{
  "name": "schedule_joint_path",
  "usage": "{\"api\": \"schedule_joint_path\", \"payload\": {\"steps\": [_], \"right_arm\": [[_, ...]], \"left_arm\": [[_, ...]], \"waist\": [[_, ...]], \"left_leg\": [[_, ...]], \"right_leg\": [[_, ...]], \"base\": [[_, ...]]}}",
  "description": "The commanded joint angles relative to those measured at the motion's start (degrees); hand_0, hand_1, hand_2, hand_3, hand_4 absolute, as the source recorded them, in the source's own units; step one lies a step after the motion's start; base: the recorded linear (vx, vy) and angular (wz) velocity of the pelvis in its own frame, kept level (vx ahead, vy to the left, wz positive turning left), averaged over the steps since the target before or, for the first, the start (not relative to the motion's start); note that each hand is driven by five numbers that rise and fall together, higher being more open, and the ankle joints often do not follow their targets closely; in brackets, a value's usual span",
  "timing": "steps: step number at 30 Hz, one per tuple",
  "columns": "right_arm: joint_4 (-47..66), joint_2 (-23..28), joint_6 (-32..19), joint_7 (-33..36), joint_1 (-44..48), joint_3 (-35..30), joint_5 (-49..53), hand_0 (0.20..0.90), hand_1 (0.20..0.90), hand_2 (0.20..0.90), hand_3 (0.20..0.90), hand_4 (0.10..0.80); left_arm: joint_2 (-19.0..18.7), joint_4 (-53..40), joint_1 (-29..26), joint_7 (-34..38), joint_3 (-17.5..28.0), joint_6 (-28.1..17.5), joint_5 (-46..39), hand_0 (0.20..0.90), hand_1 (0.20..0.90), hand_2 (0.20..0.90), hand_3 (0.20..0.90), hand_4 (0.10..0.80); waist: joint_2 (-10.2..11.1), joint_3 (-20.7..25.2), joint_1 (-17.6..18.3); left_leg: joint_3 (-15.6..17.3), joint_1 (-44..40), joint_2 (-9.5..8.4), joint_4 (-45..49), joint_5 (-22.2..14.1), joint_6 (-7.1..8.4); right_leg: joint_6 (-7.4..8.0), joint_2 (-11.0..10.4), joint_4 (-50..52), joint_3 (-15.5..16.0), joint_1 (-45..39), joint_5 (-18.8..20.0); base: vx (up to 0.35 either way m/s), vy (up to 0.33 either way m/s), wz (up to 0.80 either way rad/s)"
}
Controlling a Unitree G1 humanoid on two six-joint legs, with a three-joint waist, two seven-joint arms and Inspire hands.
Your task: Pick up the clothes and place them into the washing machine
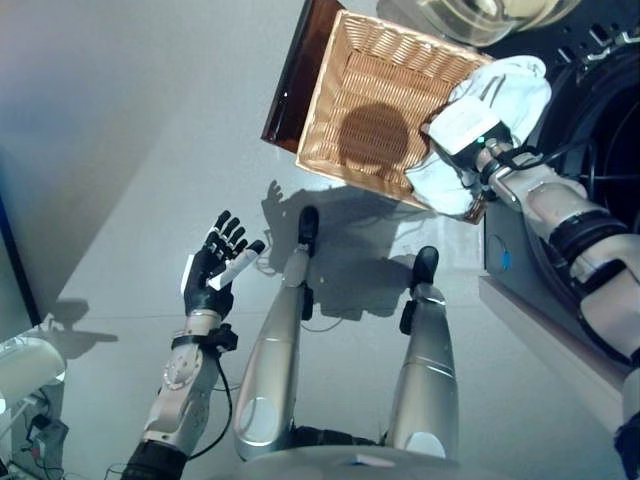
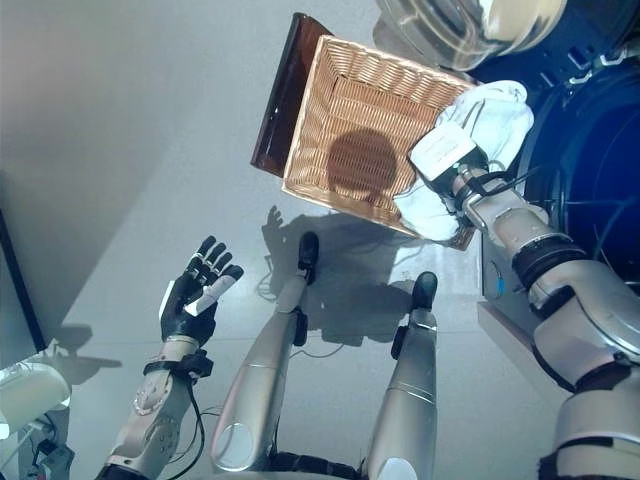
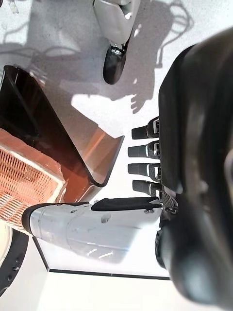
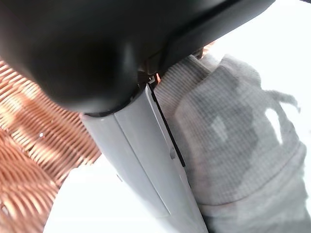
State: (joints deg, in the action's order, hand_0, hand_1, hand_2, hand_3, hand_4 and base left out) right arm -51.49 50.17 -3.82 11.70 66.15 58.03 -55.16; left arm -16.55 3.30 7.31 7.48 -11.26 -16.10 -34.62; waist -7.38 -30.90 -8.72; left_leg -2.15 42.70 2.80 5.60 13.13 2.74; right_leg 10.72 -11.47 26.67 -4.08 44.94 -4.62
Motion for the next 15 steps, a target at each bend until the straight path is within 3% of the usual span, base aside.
{"api": "schedule_joint_path", "payload": {"steps": [1,15], "right_arm": [[-2.25,2.82,3.34,1.25,4.94,1.38,0.51,0.2,0.2,0.2,0.2,0.3],[-1.49,2.44,5.39,3.87,6.65,0.44,-1.72,0.2,0.2,0.2,0.2,0.3]], "left_arm": [[-2.63,-6.95,0.5,0.44,2.66,-5.47,-0.47,0.9,0.9,0.9,0.9,0.8],[-3.13,-6.92,0.39,0.77,2.87,-5.88,-0.58,0.9,0.9,0.9,0.9,0.8]], "waist": [[-1.77,1.11,-1.59],[-1.35,1.11,-1.56]], "left_leg": [[2.44,2.43,-0.17,3.73,-5.05,1.84],[2.47,1.44,-0.23,4.17,-5.54,1.71]], "right_leg": [[-4.31,0.96,-7.96,-0.15,1.06,5.66],[-4.32,1.08,-7.67,-0.37,0.08,5.55]], "base": [[0.0,0.0,0.0],[-0.001,0.001,0.0]]}}
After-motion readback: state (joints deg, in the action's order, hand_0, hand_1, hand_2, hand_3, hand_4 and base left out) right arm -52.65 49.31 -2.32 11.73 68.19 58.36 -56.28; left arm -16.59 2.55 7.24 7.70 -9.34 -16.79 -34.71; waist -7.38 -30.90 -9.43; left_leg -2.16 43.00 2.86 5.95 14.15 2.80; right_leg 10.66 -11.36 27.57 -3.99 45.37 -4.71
